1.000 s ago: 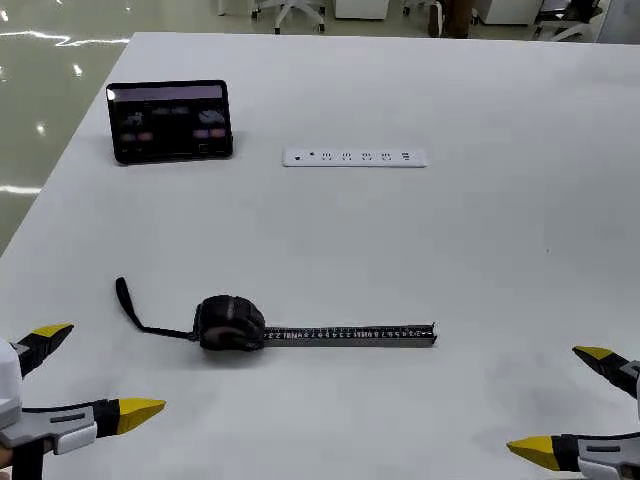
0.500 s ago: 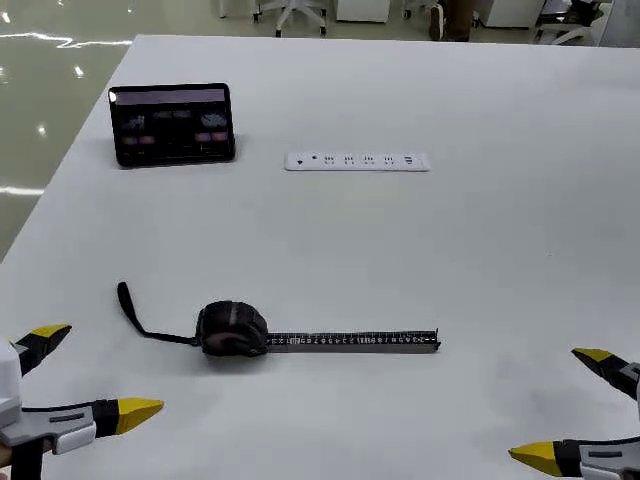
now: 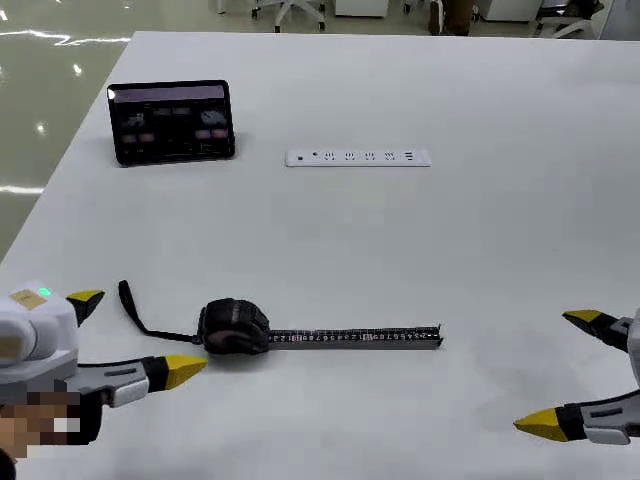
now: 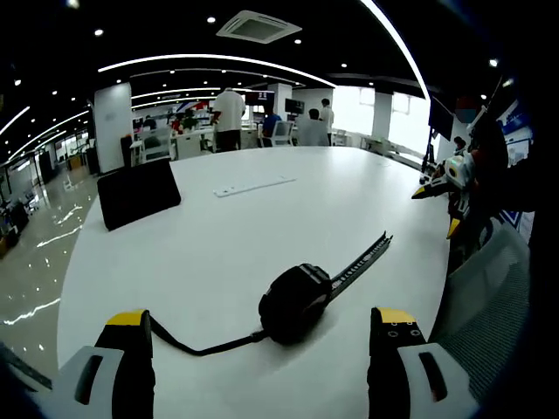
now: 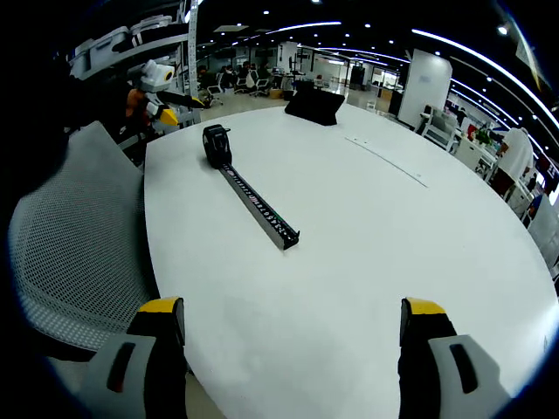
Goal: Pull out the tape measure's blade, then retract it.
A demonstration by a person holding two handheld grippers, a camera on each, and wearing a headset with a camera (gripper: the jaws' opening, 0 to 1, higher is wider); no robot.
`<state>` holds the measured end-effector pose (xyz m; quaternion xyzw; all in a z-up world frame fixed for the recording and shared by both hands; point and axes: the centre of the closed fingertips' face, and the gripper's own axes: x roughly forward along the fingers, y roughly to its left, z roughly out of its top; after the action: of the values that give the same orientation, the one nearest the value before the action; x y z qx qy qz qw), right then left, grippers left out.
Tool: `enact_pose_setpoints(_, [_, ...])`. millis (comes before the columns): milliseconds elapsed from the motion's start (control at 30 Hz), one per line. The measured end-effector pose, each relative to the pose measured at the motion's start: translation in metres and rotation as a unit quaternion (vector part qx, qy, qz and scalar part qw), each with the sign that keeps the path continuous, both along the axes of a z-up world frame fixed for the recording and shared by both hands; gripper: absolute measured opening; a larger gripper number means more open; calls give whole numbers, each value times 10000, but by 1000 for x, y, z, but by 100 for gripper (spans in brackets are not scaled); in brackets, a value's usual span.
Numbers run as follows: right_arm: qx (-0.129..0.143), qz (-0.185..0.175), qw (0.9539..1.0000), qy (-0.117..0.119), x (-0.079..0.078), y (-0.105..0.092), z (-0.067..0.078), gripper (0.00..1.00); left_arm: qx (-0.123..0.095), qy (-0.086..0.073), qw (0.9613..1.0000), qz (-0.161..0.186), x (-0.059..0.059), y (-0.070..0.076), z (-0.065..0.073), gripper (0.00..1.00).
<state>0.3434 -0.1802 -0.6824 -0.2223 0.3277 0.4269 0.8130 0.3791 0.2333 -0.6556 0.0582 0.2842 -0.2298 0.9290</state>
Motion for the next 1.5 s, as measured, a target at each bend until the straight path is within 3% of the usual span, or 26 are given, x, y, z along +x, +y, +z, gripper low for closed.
enact_pose_setpoints(200, [-137, 414, 9990, 60, 14, 13, 4, 98, -235, 126, 9995, 184, 13, -31, -5, 100])
enact_pose_setpoints(300, [-190, 564, 9982, 66, 20, 19, 6, 97, -228, 212, 9988, 387, 17, -41, -12, 100])
enact_pose_setpoints(367, [-208, 642, 9977, 92, 25, 23, 5, 97, -207, 131, 9979, 602, 21, -45, -14, 100])
enact_pose_setpoints(400, [-235, 693, 9972, 129, 26, 26, 4, 97, -57, -29, 9970, 776, 25, -42, -15, 100])
enact_pose_setpoints(500, [-326, 860, 9956, 153, 30, 31, -1, 95, -36, -182, 9928, 1180, 27, -39, -22, 100])
enact_pose_setpoints(667, [-514, 1115, 9921, 242, 39, 41, -12, 93, -322, -158, 9875, 1533, 29, -39, -34, 100])
enact_pose_setpoints(800, [-554, 1245, 9903, 280, 45, 50, -15, 90, -364, -336, 9858, 1606, 34, -45, -35, 97])
enact_pose_setpoints(900, [-647, 1414, 9874, 302, 51, 59, -19, 87, -393, -414, 9868, 1513, 34, -56, -37, 91])
enact_pose_setpoints(1067, [-759, 1677, 9825, 283, 59, 73, -25, 82, -339, -369, 9879, 1469, 35, -63, -52, 86])
enact_pose_setpoints(1133, [-818, 1770, 9804, 275, 61, 76, -29, 78, -450, -361, 9866, 1528, 38, -63, -52, 85])
enact_pose_setpoints(1233, [-897, 1935, 9760, 451, 57, 81, -36, 70, -536, -375, 9835, 1686, 42, -60, -53, 81])
enact_pose_setpoints(1400, [-1000, 2072, 9711, 637, 54, 85, -47, 57, -442, -275, 9853, 1625, 38, -62, -65, 76])
enact_pose_setpoints(1500, [-1059, 2060, 9696, 789, 53, 85, -54, 47, -407, -299, 9853, 1630, 38, -61, -66, 76])
